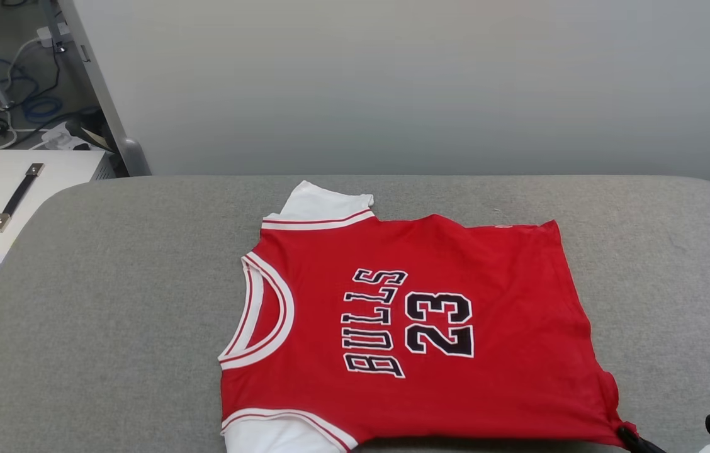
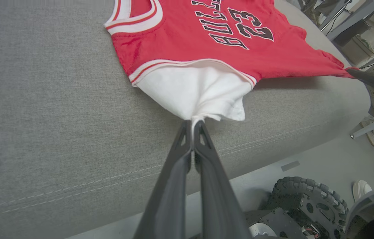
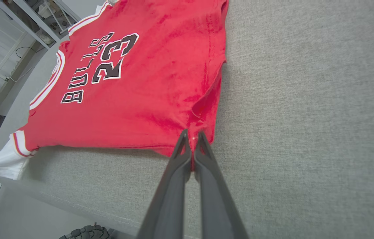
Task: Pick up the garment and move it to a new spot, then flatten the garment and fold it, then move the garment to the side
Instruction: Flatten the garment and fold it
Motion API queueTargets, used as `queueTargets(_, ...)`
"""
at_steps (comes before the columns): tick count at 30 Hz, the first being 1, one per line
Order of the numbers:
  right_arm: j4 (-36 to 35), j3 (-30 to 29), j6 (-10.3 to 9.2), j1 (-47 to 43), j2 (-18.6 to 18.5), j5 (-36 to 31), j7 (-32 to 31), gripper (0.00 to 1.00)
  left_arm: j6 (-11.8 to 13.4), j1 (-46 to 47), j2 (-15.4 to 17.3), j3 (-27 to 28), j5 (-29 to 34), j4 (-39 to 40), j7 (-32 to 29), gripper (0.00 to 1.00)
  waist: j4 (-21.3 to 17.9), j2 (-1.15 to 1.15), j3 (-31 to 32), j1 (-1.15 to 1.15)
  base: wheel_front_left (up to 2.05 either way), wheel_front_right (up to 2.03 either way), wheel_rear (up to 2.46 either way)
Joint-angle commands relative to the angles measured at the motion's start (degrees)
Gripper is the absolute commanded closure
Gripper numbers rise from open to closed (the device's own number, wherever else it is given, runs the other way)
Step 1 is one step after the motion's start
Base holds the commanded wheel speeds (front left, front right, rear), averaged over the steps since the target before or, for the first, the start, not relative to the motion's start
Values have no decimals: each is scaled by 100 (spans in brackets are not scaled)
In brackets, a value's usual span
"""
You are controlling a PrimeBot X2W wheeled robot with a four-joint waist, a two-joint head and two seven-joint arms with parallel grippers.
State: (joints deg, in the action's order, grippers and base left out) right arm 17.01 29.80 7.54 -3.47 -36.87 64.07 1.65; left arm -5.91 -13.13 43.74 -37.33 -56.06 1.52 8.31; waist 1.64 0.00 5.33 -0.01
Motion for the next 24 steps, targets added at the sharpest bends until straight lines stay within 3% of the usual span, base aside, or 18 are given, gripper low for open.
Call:
queueTargets(1, -65, -96, -5, -82, -26, -74, -35, 100, 28, -46, 71, 52, -20, 57, 73, 100, 1, 0, -1, 1, 0, 0, 0)
queueTargets(12, -735, -829, -5, -40, 47, -276, -487, 100, 74, 632, 158, 236, 233, 363, 9, 100, 11, 0, -405, 1, 0, 0, 0)
queueTargets(24, -1054, -1464, -5, 918, 200, -731, -1474, 100, -61, 2469, -89, 275, 508, 18, -545, 100, 4, 0, -1383, 1, 0, 0, 0)
